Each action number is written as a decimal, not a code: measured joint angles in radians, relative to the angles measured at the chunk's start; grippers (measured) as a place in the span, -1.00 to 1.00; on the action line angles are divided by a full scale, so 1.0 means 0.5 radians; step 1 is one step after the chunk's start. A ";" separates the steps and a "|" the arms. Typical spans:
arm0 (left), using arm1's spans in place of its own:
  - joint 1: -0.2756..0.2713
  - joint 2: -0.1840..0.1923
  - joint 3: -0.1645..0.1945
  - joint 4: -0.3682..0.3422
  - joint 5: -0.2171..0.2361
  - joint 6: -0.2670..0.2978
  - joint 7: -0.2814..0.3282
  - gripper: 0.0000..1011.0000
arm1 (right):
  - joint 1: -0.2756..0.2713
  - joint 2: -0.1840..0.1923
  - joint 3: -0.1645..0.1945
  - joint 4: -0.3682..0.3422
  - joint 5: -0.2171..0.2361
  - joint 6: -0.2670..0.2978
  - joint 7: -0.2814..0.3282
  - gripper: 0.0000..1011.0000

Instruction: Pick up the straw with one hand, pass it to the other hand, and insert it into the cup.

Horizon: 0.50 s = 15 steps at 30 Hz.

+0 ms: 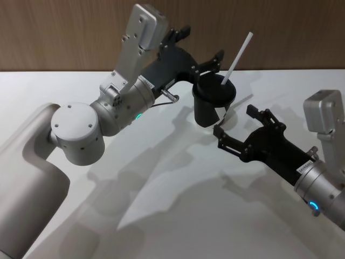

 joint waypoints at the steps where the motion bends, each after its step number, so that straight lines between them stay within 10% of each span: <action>1: 0.018 0.007 -0.001 -0.025 0.012 0.012 0.014 0.98 | 0.007 -0.002 0.002 0.005 -0.011 -0.007 -0.006 0.98; 15: 0.101 0.043 -0.014 -0.144 0.071 0.114 0.080 0.98 | 0.107 -0.031 0.021 0.070 -0.095 -0.057 -0.022 0.98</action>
